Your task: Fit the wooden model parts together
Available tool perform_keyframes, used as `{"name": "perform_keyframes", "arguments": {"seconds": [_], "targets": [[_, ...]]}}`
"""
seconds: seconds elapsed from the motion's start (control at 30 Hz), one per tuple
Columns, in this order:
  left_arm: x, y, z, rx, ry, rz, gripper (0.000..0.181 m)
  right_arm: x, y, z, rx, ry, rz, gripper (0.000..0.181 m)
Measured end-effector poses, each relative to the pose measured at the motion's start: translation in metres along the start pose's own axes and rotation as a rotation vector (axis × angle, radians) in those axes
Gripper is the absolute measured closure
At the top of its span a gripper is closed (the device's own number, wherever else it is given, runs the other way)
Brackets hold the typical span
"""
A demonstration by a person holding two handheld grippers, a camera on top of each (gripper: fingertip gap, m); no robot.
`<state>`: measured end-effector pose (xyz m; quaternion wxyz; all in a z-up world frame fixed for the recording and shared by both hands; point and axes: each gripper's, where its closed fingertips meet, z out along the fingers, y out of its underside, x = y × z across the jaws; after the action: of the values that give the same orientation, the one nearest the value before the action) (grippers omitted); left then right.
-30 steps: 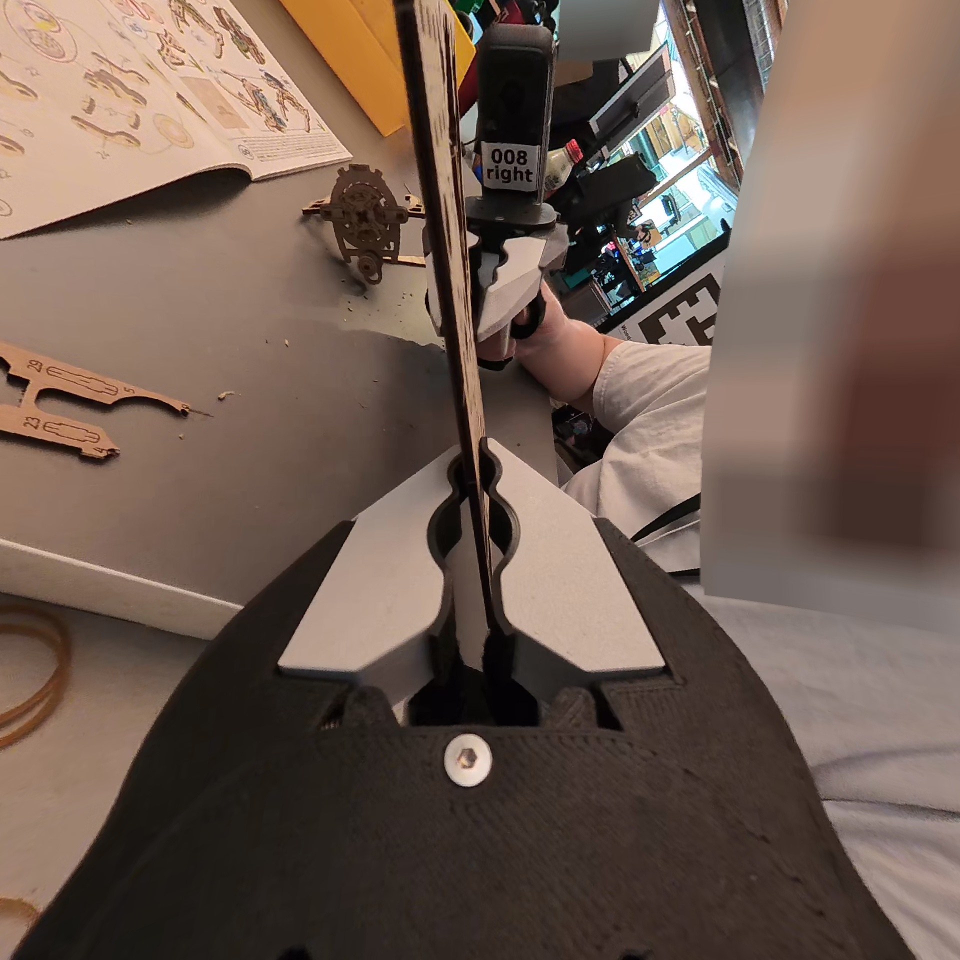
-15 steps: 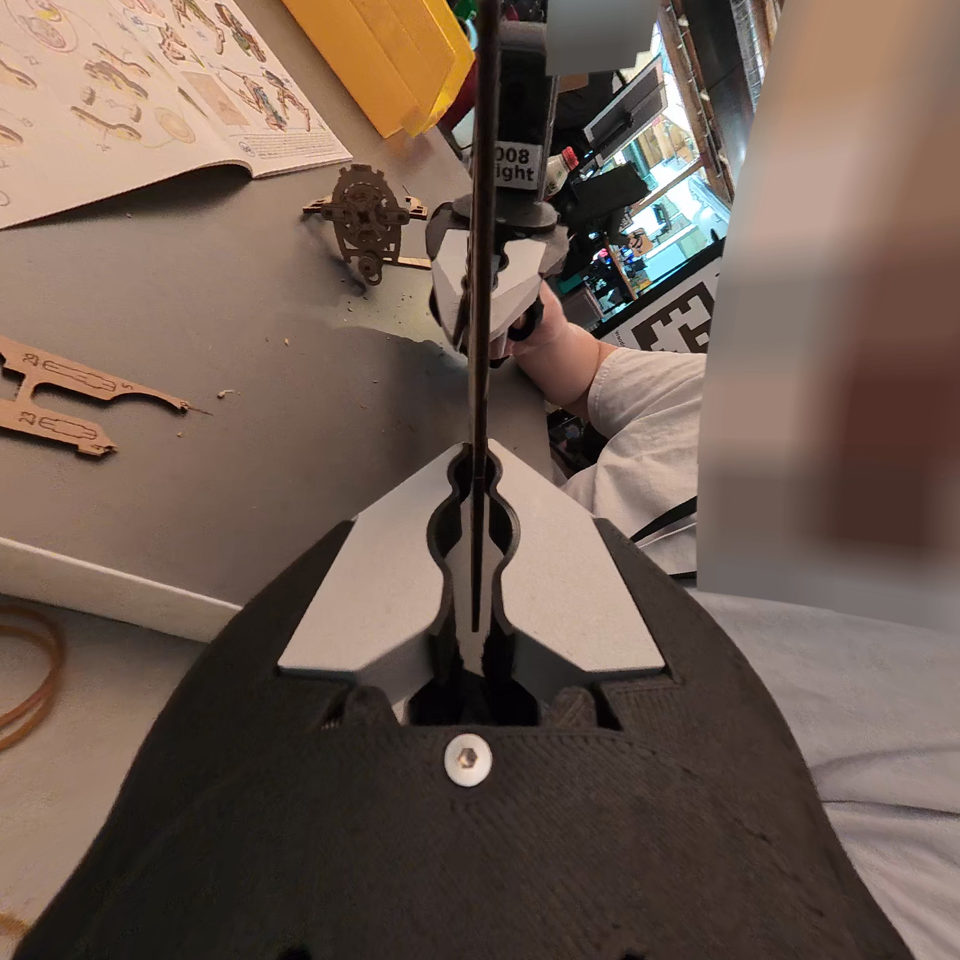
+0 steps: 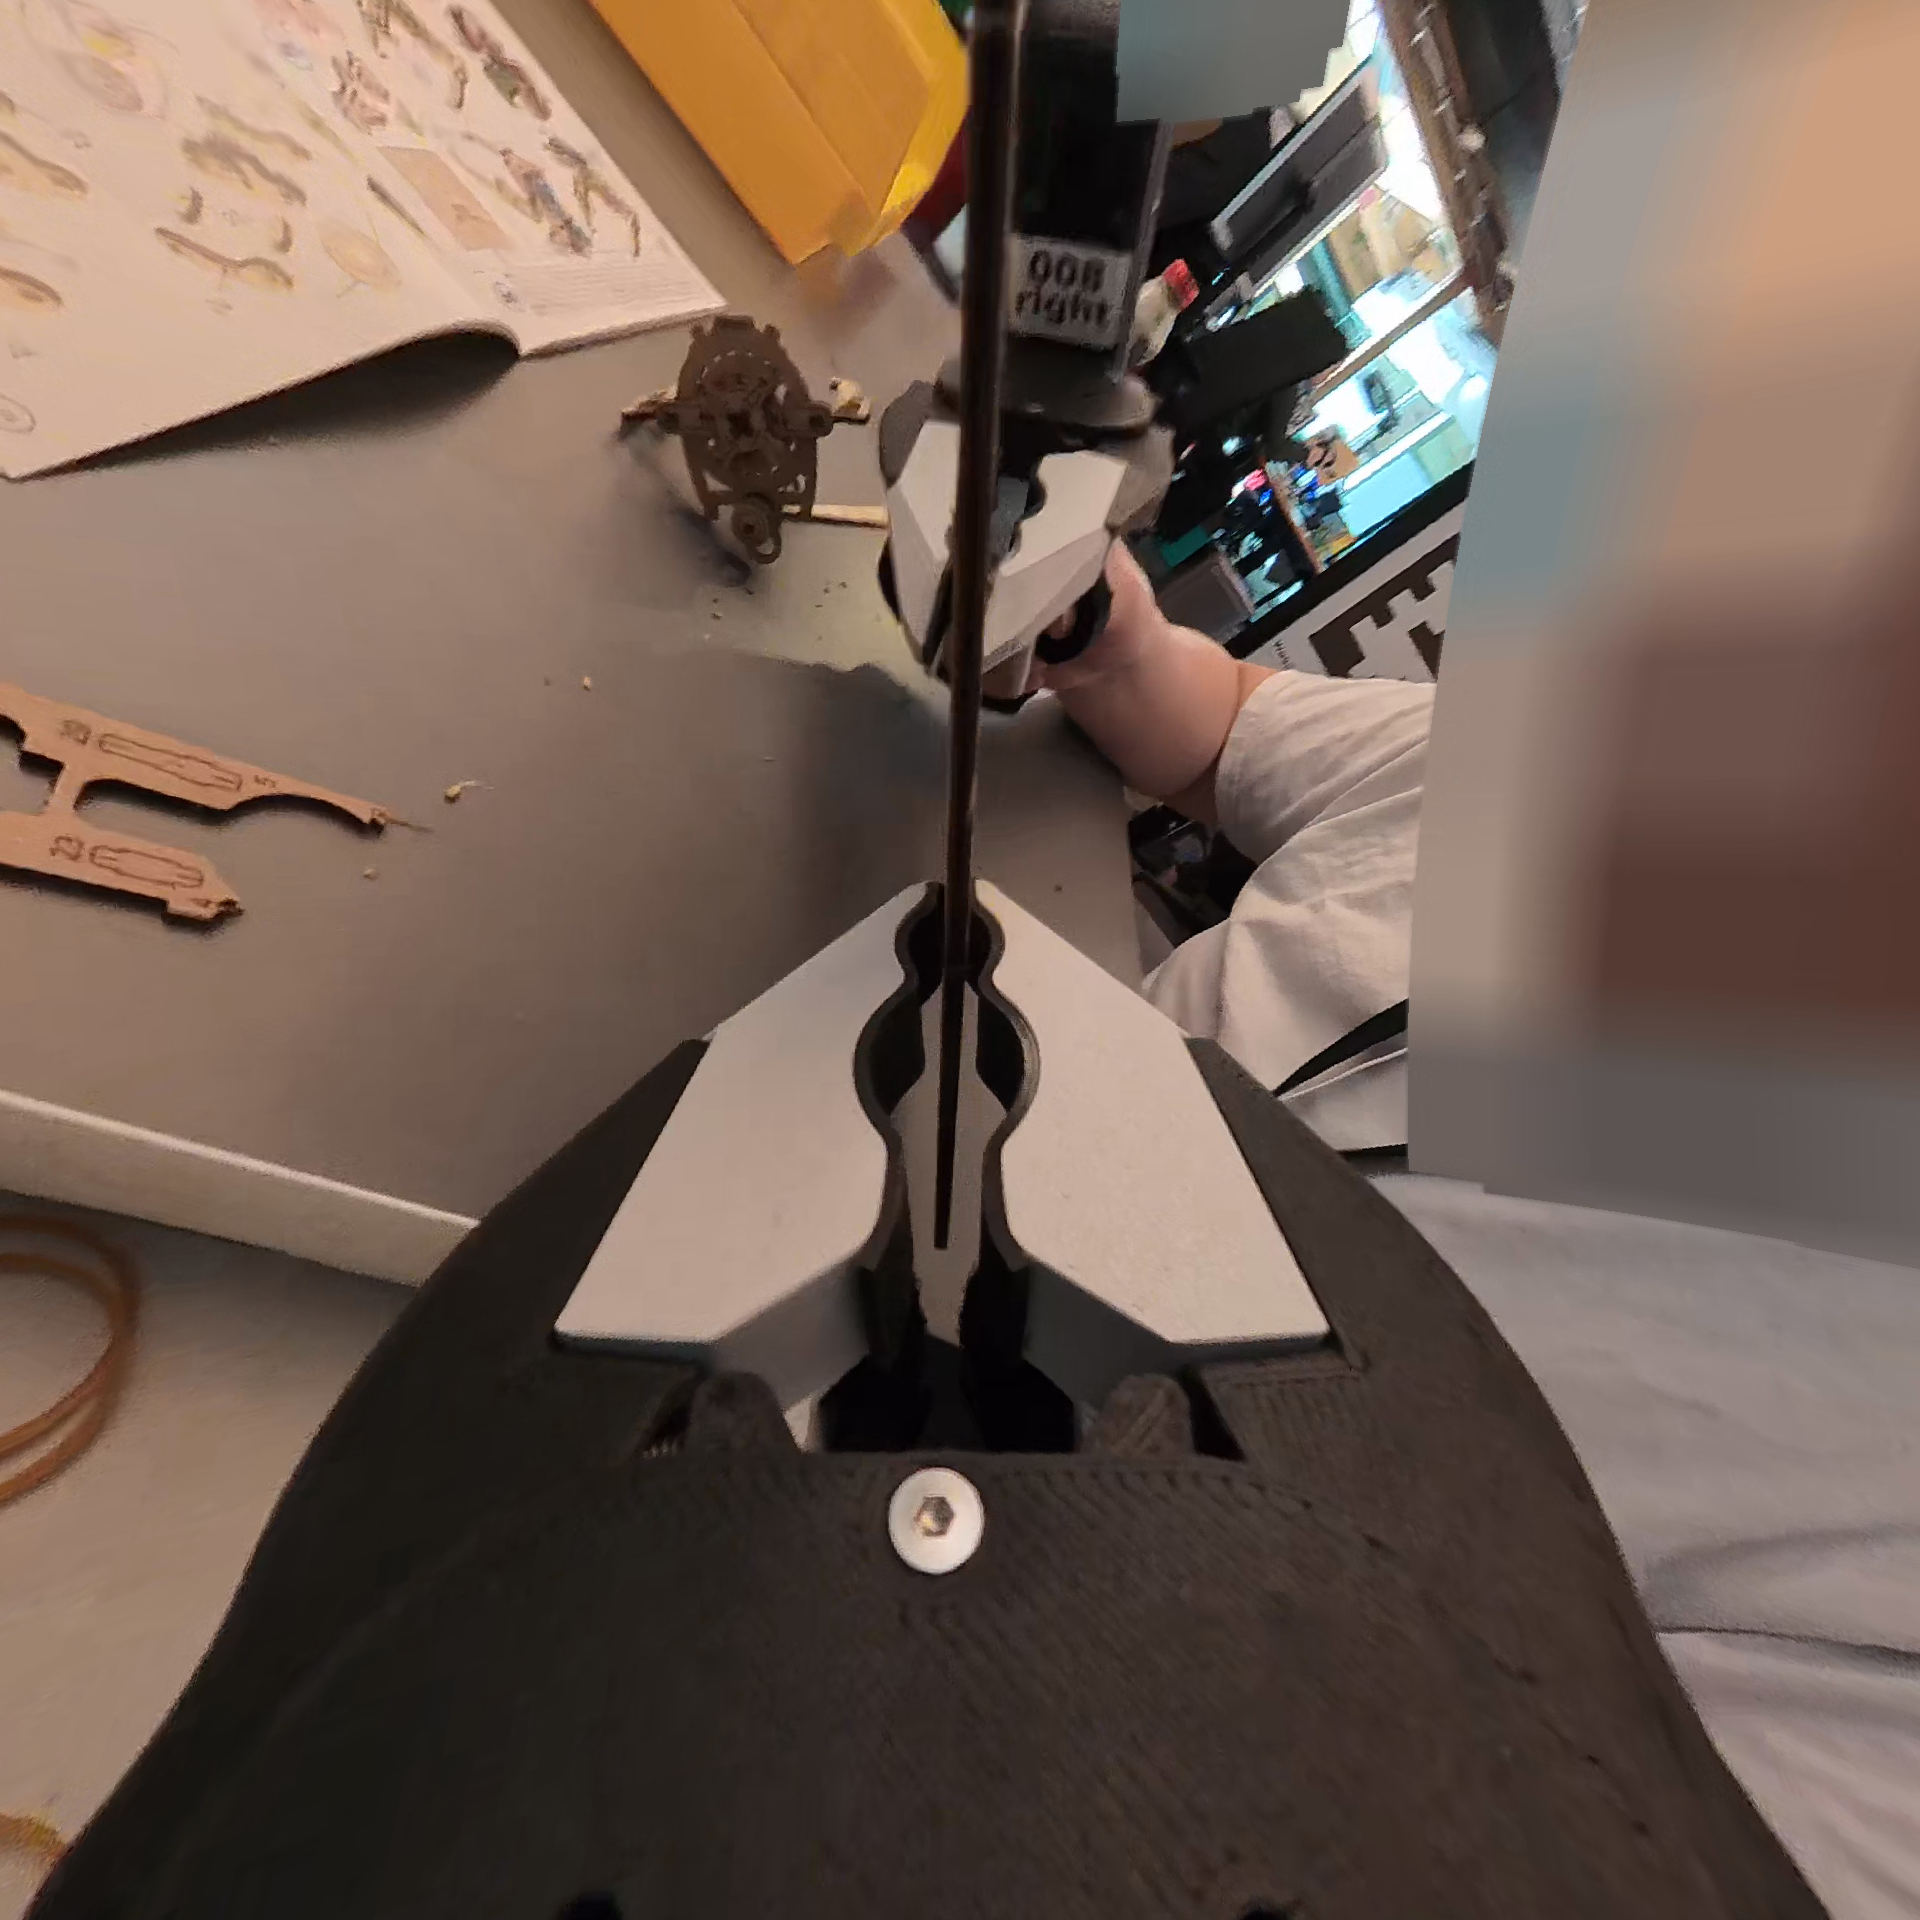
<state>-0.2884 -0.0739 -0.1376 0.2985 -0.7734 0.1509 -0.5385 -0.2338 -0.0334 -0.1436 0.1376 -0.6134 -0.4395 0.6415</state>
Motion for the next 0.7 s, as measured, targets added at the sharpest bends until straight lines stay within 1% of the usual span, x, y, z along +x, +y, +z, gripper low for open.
{"name": "perform_keyframes", "arguments": {"seconds": [0.07, 0.2, 0.3, 0.43, 0.7], "targets": [[0.0028, -0.0035, -0.0024, 0.017, 0.019, -0.001, 0.181, -0.0047, -0.0029, 0.0002, 0.010, -0.024, 0.014, 0.174], [-0.0006, -0.0031, -0.0006, 0.013, -0.016, 0.010, 0.181, 0.0001, -0.0037, 0.0001, 0.021, -0.007, 0.029, 0.166], [-0.0009, -0.0047, -0.0028, 0.020, -0.019, 0.004, 0.181, 0.0020, -0.0008, 0.0021, 0.005, -0.003, 0.034, 0.163], [0.0017, -0.0071, -0.0031, 0.037, 0.001, -0.002, 0.181, 0.0039, 0.0011, 0.0023, -0.007, 0.011, 0.036, 0.165], [0.0040, -0.0077, -0.0018, 0.039, 0.003, 0.011, 0.181, -0.0020, -0.0037, -0.0002, 0.025, -0.056, 0.094, 0.174]]}}
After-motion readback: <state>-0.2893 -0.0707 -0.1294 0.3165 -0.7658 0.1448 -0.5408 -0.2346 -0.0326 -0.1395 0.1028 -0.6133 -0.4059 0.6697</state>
